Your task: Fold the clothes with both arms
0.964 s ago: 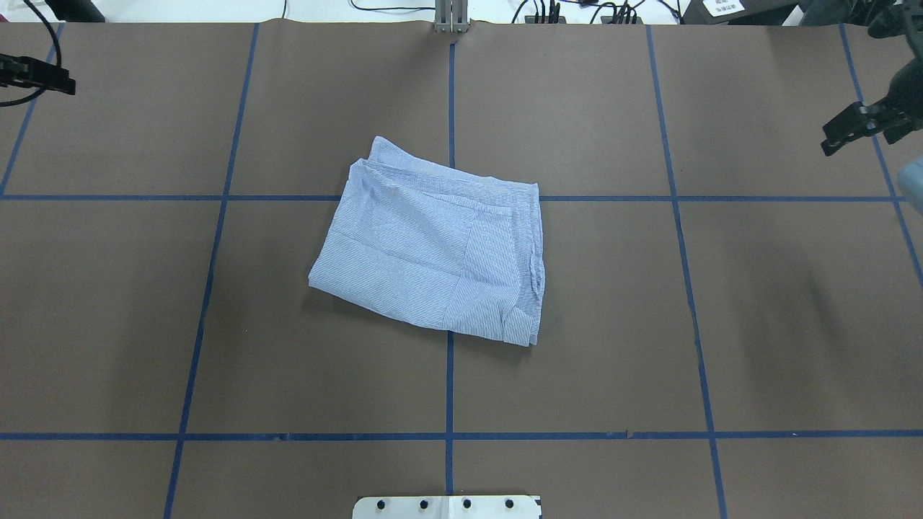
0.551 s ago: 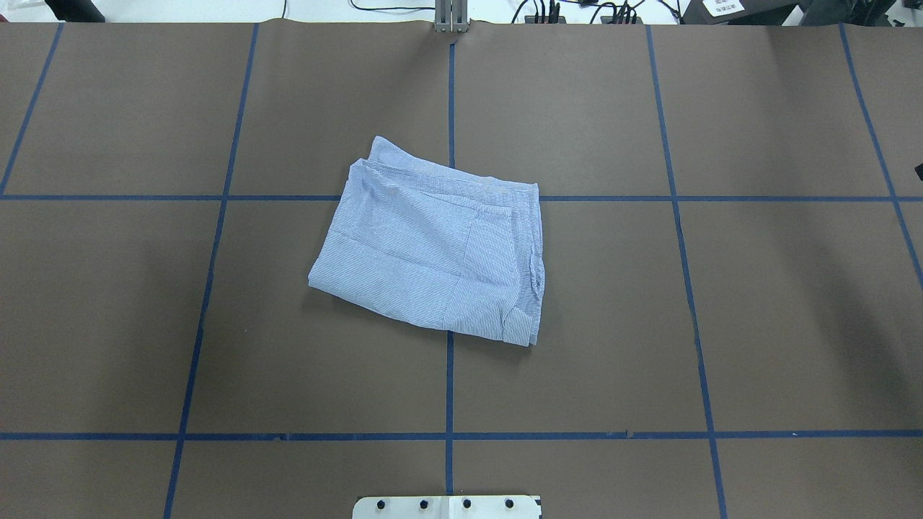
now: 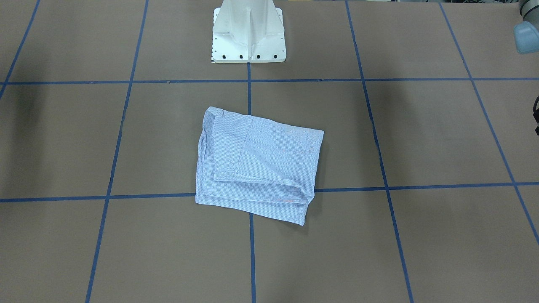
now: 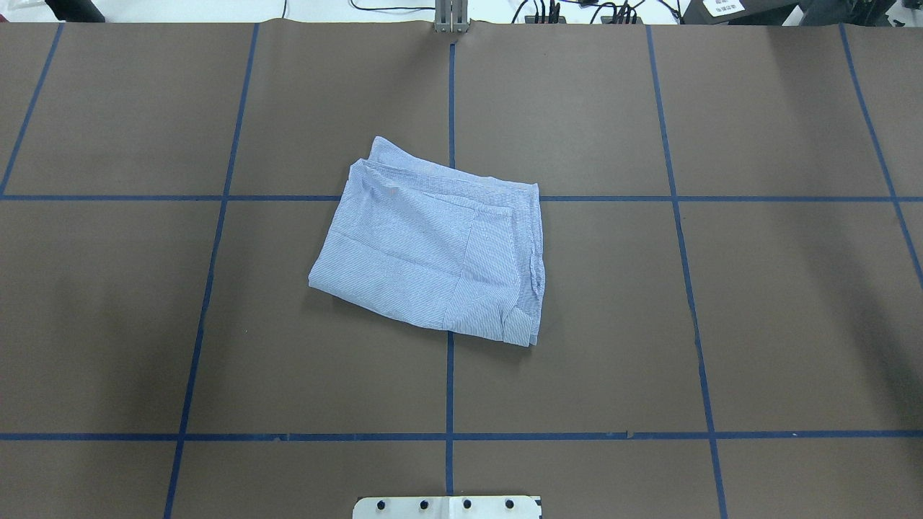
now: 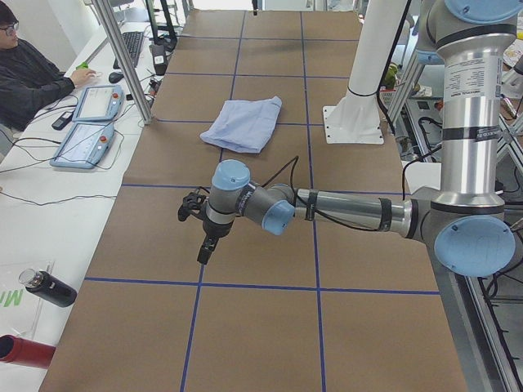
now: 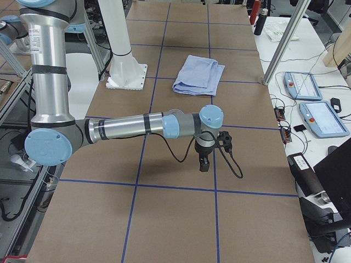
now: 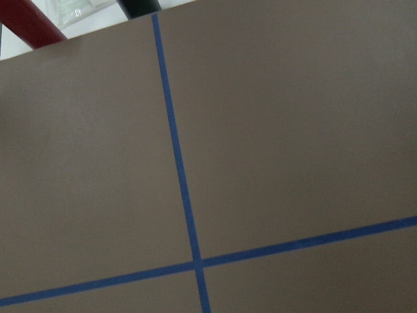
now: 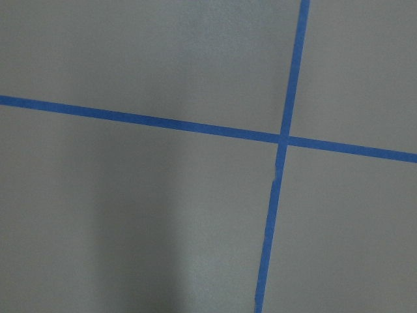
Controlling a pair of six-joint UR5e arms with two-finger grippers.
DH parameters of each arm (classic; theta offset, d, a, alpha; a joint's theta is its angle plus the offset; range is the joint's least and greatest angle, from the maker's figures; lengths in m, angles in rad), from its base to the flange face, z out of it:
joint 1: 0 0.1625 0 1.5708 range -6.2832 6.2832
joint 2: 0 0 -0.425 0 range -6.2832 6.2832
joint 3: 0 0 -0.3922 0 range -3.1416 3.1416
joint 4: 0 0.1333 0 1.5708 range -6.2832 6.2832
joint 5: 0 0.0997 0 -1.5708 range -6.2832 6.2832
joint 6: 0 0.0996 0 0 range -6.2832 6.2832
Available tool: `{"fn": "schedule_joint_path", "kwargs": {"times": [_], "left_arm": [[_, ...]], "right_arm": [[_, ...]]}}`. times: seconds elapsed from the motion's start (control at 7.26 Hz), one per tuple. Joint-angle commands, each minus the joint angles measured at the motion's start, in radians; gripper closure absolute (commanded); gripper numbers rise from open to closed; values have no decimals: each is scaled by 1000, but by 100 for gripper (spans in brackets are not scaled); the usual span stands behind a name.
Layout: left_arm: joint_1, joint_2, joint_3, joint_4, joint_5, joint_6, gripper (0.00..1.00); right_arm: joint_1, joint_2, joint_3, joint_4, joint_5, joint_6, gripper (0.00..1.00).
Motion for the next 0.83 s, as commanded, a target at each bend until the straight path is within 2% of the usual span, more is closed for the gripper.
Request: {"fn": "schedule_joint_path", "kwargs": {"times": [0.0, 0.14, 0.28, 0.41, 0.69], "left_arm": [[-92, -66, -30, 315, 1, 214, 1], [-124, -81, -33, 429, -10, 245, 1], [-160, -79, -41, 516, -99, 247, 1], [-160, -64, -23, 548, -168, 250, 1], [-160, -36, 38, 496, -219, 268, 1]], "right_arm": [[17, -12, -11, -3, 29, 7, 0], [17, -18, -40, -3, 68, 5, 0], [20, -24, -40, -3, 89, 7, 0], [20, -27, -40, -3, 90, 7, 0], [21, -47, -38, 0, 90, 4, 0]]}}
